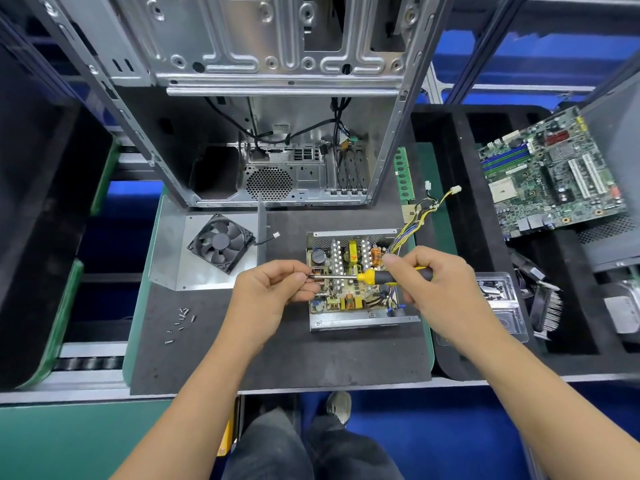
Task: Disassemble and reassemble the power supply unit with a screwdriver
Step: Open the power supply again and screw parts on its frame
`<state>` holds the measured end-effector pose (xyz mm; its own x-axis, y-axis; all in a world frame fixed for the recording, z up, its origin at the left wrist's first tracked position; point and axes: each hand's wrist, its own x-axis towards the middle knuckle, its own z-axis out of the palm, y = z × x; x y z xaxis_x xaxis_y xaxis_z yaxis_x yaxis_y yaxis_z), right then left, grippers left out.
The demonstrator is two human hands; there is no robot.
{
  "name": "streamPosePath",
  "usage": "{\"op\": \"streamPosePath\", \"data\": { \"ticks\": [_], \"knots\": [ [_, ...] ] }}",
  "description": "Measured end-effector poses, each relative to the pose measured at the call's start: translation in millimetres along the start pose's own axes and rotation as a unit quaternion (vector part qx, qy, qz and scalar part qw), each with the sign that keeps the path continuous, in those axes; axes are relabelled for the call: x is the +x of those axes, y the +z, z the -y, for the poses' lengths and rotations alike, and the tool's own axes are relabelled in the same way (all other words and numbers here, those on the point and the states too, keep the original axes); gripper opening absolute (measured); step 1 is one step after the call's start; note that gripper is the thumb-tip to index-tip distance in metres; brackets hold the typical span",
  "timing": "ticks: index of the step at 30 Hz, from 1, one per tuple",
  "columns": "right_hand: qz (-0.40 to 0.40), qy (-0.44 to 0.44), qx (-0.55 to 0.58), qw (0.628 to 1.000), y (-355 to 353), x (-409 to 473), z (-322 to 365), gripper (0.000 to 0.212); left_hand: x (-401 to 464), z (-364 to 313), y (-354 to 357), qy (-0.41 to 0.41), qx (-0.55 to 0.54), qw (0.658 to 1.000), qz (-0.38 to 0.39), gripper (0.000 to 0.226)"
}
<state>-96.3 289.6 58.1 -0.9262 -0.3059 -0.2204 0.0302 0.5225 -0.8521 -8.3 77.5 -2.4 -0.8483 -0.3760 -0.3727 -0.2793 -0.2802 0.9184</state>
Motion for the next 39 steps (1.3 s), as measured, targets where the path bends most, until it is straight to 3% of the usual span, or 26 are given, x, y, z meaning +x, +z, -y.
{"op": "streamPosePath", "data": {
  "ticks": [4, 7, 13, 17, 21, 35, 37, 39],
  "knots": [
    [0.048, 0.044, 0.006, 0.998, -4.6, 3.6, 0.4, 0.032, -0.4, -1.7, -2.3, 0.02, 0.042, 0.999, 0.023, 0.028],
    [0.083, 0.109, 0.114, 0.984, -6.4, 5.0, -10.0, 0.014, 0.6, -3.4, -1.2, 0.025, 0.056, 0.998, 0.034, 0.027],
    [-0.008, 0.107, 0.323, 0.94, -5.9, -0.3, -22.4, 0.028, 2.8, -6.4, 12.7, 0.042, 0.072, 0.995, 0.048, 0.025],
    [-0.026, 0.136, 0.437, 0.888, -4.0, -2.5, -24.7, 0.018, 1.6, -7.7, 30.1, 0.036, 0.064, 0.996, 0.053, 0.025],
    [-0.052, 0.16, 0.449, 0.877, -7.6, -1.3, -30.6, 0.006, 2.8, -13.0, 45.5, 0.03, 0.07, 0.996, 0.052, 0.021],
    [-0.099, 0.161, 0.47, 0.862, -24.1, 6.6, -55.3, 0.011, 10.6, -16.4, 74.1, -0.026, 0.08, 0.995, 0.059, 0.023],
    [-0.112, 0.153, 0.476, 0.859, -28.6, 8.2, -57.4, 0.01, 11.3, -18.2, 70.8, 0.006, 0.116, 0.993, 0.029, 0.02],
    [-0.137, 0.145, 0.48, 0.854, -36.9, 9.2, -60.0, 0.01, 17.4, -25.0, 70.3, 0.103, 0.219, 0.97, -0.016, 0.02]
  ]
}}
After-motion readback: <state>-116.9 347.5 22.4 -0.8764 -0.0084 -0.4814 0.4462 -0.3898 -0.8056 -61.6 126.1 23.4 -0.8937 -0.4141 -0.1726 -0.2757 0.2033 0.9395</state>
